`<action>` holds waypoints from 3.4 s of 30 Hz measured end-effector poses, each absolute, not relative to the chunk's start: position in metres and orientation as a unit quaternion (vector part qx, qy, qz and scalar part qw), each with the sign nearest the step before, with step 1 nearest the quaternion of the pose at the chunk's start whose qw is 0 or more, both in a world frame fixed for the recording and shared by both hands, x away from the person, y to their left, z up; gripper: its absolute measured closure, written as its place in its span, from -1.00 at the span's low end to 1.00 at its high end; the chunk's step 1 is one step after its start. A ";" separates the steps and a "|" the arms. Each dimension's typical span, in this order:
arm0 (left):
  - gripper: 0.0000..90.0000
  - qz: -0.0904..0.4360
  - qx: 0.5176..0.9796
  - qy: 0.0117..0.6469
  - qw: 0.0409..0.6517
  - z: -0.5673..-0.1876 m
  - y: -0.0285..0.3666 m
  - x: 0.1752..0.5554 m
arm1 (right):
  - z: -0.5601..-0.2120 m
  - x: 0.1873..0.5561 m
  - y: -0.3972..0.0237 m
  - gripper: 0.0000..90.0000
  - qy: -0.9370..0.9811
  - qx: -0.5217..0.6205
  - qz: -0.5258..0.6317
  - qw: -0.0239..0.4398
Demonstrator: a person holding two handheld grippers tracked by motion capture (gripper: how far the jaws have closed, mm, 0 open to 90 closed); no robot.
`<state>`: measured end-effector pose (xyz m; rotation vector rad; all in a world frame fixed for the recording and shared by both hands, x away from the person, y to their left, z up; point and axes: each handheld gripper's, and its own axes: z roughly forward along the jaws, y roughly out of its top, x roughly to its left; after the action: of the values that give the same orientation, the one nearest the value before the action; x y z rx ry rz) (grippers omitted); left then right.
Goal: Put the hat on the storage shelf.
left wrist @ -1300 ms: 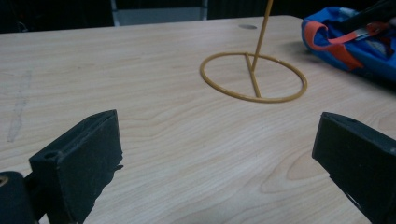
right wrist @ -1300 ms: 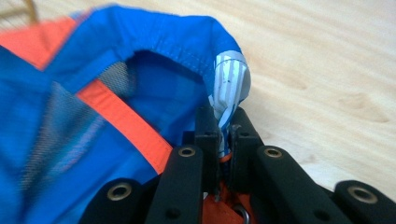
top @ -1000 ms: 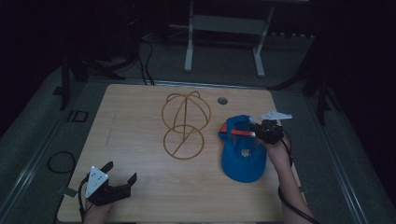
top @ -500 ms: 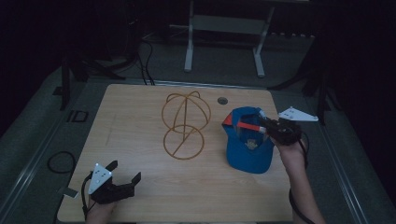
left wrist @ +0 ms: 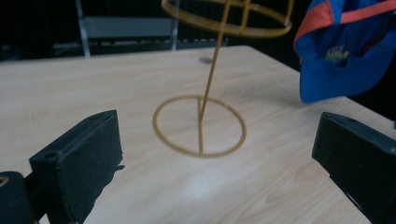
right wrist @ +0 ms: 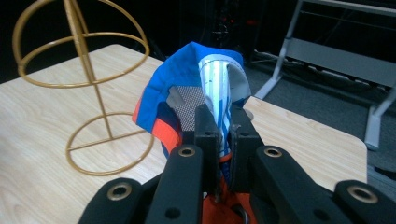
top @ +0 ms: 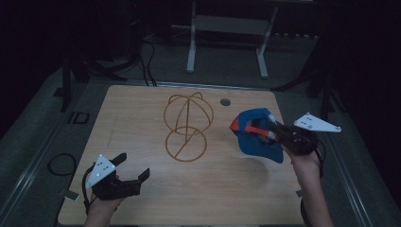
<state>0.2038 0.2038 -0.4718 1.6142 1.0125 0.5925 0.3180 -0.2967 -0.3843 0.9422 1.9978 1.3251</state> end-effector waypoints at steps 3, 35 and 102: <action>-0.96 0.255 0.689 0.408 0.542 -0.455 0.197 0.207 | -0.382 0.314 -0.296 0.89 0.743 0.350 0.498 0.279; -0.71 0.204 0.769 0.256 0.549 -0.379 0.062 0.277 | -0.366 0.265 -0.267 0.88 0.752 0.281 0.541 0.250; 0.95 0.163 0.788 0.093 0.586 -0.376 0.003 0.277 | -0.369 0.190 -0.290 0.32 0.750 0.254 0.564 0.235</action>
<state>0.2772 0.0033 -0.3764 1.8384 0.2175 0.3808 0.1898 -0.2899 -0.3692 0.6969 2.0584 1.5480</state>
